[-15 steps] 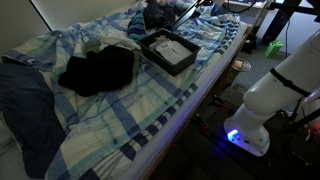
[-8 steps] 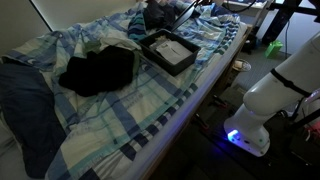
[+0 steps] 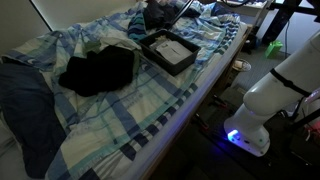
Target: Cover the box with the lid
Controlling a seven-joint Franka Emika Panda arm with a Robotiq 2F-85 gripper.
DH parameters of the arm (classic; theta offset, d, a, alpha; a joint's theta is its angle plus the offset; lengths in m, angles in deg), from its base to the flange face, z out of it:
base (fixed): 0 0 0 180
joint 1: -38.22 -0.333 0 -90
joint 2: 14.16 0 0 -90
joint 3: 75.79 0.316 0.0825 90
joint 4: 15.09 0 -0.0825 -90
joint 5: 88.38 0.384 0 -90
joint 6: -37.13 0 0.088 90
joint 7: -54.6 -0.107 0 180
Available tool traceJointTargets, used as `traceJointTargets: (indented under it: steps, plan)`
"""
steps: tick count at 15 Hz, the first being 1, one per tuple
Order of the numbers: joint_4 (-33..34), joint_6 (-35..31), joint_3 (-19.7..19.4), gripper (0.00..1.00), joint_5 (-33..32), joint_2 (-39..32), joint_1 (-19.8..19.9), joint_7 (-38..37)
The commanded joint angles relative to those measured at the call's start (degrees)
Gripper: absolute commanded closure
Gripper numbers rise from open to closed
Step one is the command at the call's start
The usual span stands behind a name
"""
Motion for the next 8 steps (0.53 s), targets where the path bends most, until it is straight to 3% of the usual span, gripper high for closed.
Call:
traceJointTargets:
  steps: [1, 8]
  plan:
    - [4.01, 0.45, 0.35, 0.98, 0.65, -0.53, 0.13, -2.8]
    - [4.46, 2.33, 0.66, 0.98, 1.09, 3.78, -0.11, -5.4]
